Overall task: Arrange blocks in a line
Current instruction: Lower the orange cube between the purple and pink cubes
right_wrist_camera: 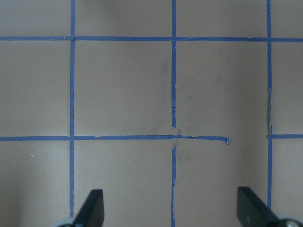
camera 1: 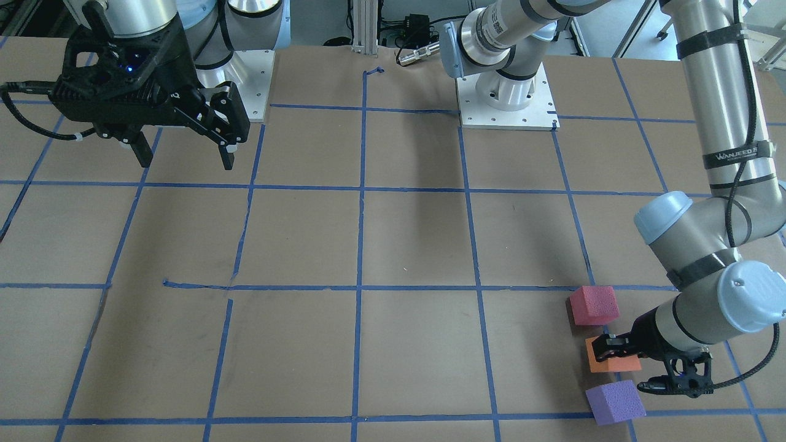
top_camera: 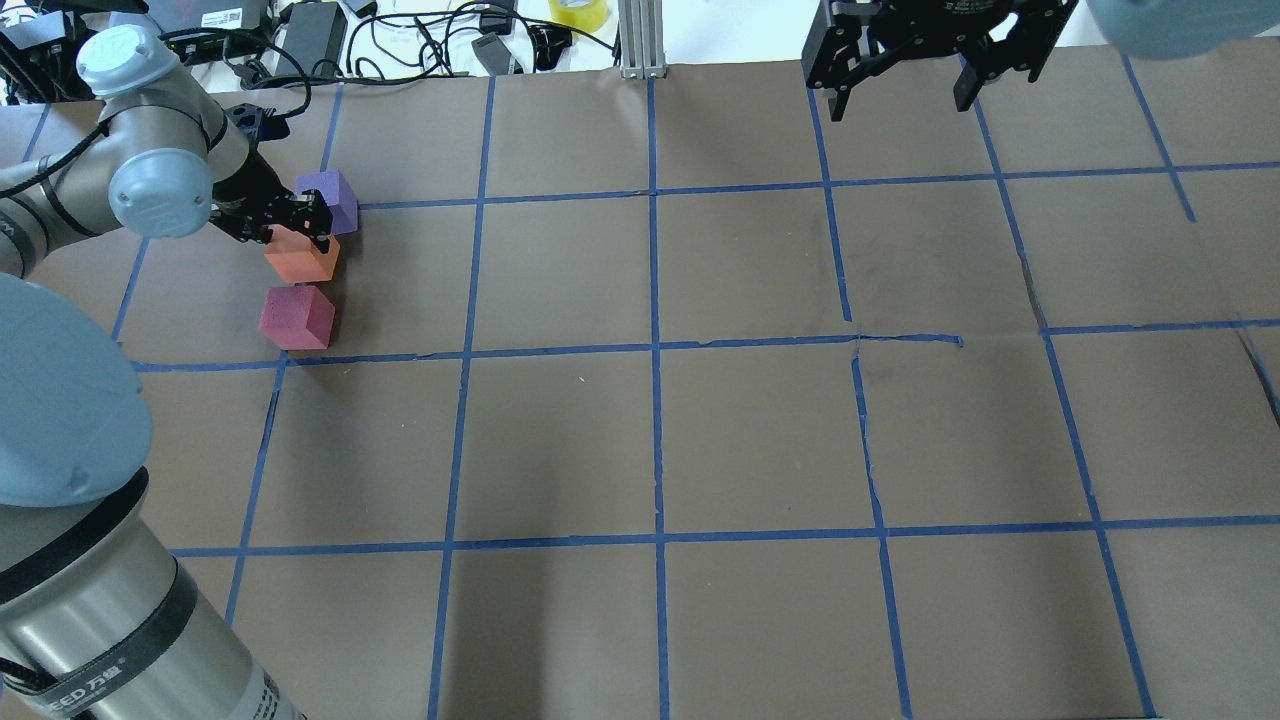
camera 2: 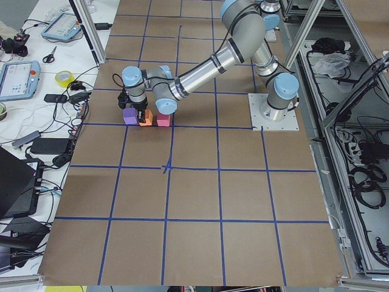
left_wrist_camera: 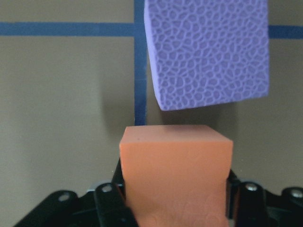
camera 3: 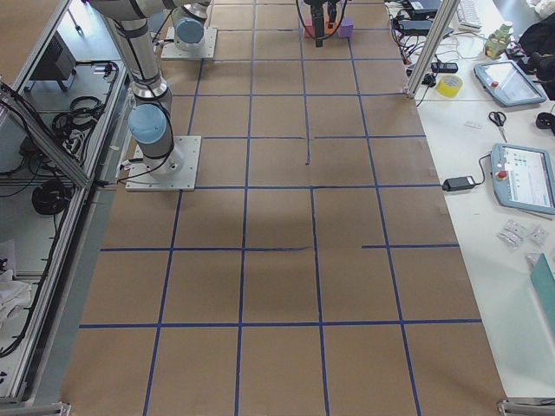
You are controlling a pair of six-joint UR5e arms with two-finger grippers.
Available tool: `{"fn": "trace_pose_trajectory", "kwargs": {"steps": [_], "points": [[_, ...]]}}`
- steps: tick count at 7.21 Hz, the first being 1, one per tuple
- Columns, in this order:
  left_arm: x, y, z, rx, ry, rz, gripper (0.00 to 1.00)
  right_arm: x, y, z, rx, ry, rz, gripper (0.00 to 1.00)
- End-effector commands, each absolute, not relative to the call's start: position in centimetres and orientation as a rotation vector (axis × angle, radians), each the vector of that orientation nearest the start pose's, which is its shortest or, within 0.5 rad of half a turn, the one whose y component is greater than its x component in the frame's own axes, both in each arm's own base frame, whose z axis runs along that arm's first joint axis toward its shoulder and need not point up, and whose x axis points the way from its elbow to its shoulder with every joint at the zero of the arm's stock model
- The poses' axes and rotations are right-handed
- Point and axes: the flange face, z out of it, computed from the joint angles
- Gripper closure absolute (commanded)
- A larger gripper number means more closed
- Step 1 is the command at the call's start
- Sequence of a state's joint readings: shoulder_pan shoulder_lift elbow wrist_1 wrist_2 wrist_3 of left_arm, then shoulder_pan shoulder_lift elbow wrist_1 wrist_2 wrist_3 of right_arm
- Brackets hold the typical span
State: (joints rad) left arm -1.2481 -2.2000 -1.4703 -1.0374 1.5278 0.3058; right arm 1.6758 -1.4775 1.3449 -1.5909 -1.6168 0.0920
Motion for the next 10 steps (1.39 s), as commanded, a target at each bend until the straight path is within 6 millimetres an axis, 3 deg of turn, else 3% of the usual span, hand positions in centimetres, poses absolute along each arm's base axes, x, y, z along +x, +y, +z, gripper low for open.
{"fn": "trace_pose_trajectory", "kwargs": {"steps": [1,6,7,8,9,10], "points": [[8.6,-69.7,20.6,-0.027,3.187,-0.023,0.91,18.8,-52.5,55.5,-0.021,3.158,-0.251,0.0],[7.5,-68.7,19.6,-0.022,3.187,-0.012,0.91,18.4,-52.4,55.5,-0.014,3.164,-0.247,0.0],[7.5,-68.8,19.0,-0.013,3.188,-0.01,0.81,18.4,-52.4,55.5,-0.014,3.164,-0.249,0.0],[7.6,-68.9,19.3,0.0,3.18,-0.019,0.53,18.4,-52.4,55.6,-0.014,3.164,-0.249,0.0],[7.7,-69.1,19.4,-0.009,3.178,-0.036,0.36,18.4,-52.4,55.6,-0.013,3.165,-0.25,0.0],[7.8,-69.5,19.9,0.013,3.163,-0.087,0.11,18.4,-52.4,55.6,-0.013,3.165,-0.25,0.0]]}}
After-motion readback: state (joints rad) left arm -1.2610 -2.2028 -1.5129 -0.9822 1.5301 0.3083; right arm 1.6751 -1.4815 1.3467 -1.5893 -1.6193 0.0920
